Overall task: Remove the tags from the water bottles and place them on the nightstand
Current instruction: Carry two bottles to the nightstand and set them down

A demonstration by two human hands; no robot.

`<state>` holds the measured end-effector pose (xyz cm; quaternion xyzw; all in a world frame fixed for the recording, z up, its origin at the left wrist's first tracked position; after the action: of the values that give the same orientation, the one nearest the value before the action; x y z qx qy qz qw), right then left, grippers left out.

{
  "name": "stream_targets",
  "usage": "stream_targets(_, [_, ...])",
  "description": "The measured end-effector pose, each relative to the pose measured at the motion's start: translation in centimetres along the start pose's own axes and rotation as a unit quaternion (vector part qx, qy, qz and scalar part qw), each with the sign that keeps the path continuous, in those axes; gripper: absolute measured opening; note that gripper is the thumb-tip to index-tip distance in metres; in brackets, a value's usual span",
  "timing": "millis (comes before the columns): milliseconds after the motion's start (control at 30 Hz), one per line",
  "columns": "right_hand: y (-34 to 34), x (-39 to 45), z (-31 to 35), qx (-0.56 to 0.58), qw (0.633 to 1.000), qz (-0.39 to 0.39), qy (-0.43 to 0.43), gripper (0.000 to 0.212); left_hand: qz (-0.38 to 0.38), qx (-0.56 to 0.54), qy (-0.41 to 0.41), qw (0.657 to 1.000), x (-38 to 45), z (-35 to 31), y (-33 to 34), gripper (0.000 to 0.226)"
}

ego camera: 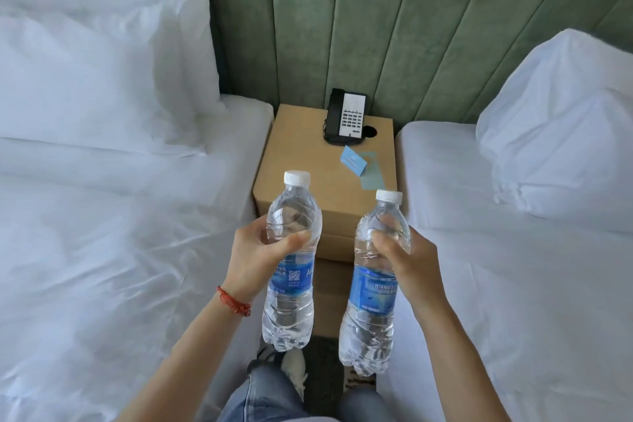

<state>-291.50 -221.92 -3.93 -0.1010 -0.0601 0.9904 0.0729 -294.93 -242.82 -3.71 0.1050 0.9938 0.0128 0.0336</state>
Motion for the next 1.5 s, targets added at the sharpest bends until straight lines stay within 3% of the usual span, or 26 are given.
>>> stream_targets(167, [0.4, 7.7, 2.3, 0.014, 1.0, -0.004, -0.016, 0.026, 0.0, 0.009, 0.002, 1.0, 8.2, -0.6, -1.0, 0.042])
stream_targets(267, [0.3, 12.5, 3.0, 0.017, 1.0, -0.002, -0.022, 0.036, -0.002, 0.022, 0.001, 1.0, 12.7, -0.4, -1.2, 0.038])
stream_targets(467, [-0.4, 22.6, 3.0, -0.022, 0.999, 0.013, -0.044, 0.035, -0.027, 0.028, -0.015, 0.999, 21.4, 0.7, -1.3, 0.036])
stream_targets(700, [-0.9, 31.9, 2.6, -0.047, 0.997, 0.045, -0.037, 0.048, -0.049, 0.057, -0.022, 0.997, 30.2, 2.2, -1.4, 0.062])
stream_targets(867, [-0.1, 36.5, 0.8, -0.064, 0.996, 0.062, -0.014, 0.051, -0.064, 0.085, -0.052, 0.993, 34.7, 4.7, -2.2, 0.076])
stream_targets(1300, [4.2, 45.6, -6.2, -0.062, 0.996, 0.025, 0.059, 0.069, -0.026, 0.082, -0.147, 0.985, 45.3, 13.7, -6.9, 0.068])
stream_targets(1500, [5.2, 48.6, -8.8, -0.051, 0.995, 0.0, 0.08, 0.063, -0.003, 0.072, -0.166, 0.984, 48.5, 16.8, -7.7, 0.066])
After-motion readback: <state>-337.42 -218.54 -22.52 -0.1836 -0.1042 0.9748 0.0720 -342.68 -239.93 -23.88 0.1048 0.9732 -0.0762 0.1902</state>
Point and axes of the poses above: each hand's wrist, its own x-axis towards the middle knuckle, its own y-axis out of the palm, z = x × y, the point moved 2 cm from there along x, towards the middle knuckle, and after that the axes turned 8 degrees about z, right-handed, at the moved point
